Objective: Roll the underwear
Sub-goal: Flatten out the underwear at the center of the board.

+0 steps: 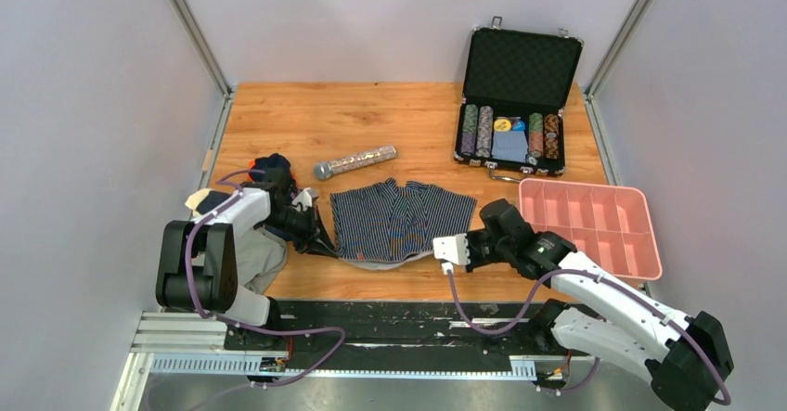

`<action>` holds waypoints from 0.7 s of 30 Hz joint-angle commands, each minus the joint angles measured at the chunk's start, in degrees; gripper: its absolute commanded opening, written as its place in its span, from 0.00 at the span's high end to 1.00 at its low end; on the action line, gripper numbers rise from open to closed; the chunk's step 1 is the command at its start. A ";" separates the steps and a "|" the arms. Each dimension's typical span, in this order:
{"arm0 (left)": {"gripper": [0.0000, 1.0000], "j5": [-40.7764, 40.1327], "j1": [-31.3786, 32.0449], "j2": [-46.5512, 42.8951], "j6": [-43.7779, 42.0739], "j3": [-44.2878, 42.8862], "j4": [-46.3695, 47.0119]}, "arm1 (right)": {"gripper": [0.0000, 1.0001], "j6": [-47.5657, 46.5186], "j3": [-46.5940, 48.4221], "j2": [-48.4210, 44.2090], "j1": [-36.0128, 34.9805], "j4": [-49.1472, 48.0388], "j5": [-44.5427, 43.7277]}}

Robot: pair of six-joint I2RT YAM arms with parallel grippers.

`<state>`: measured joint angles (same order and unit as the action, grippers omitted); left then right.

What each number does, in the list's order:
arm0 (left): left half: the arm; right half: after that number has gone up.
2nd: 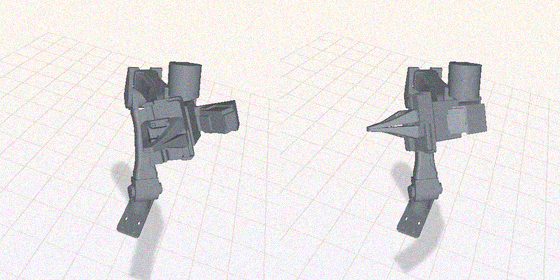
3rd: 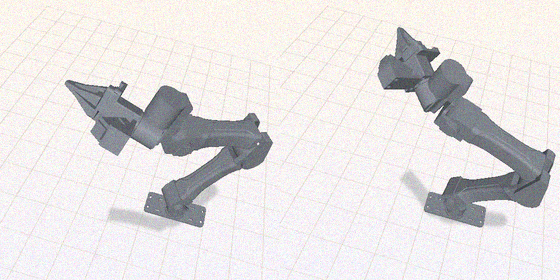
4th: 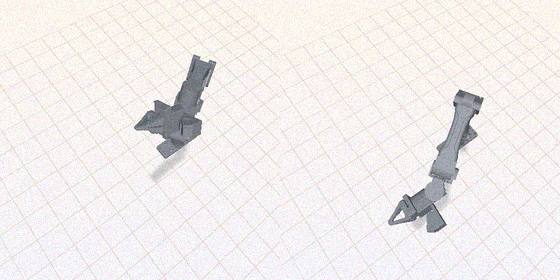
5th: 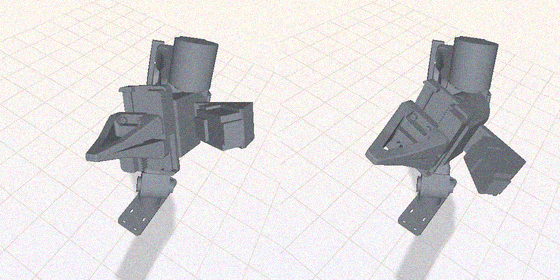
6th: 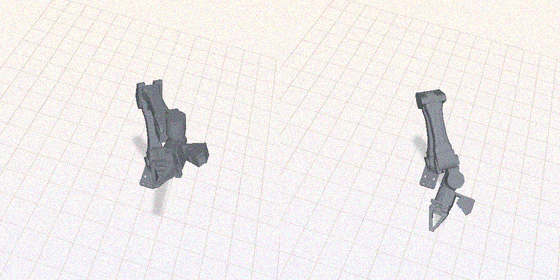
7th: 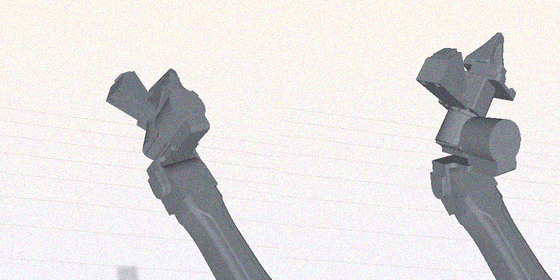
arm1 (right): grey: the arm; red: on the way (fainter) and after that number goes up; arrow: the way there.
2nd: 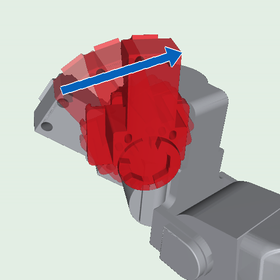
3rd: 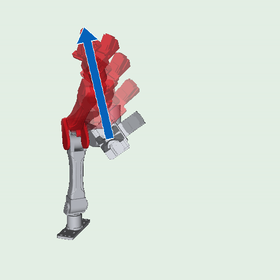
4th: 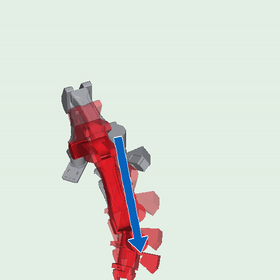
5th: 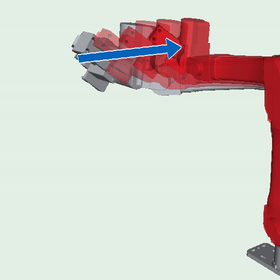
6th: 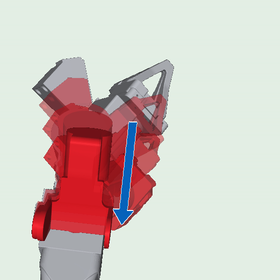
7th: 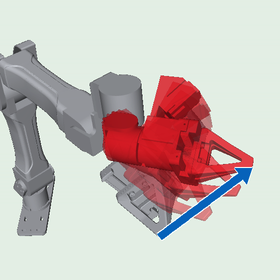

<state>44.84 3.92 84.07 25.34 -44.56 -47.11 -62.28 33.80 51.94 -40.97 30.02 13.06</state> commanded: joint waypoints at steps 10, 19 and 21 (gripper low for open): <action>0.31 -6.06 1.57 0.38 -4.51 -1.35 -9.70 | 0.50 4.43 9.50 5.51 -3.94 24.85 18.48; 0.49 -12.24 1.74 4.22 -12.71 -15.61 -1.25 | 0.60 10.03 20.53 20.44 6.40 17.81 19.28; 0.63 -11.42 2.21 6.36 -13.72 -17.75 4.68 | 0.67 14.02 25.28 27.92 8.66 14.60 18.36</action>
<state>33.91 5.34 87.18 17.21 -58.02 -52.49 -55.57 52.27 69.58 -36.38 51.37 30.15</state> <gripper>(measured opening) 0.455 0.379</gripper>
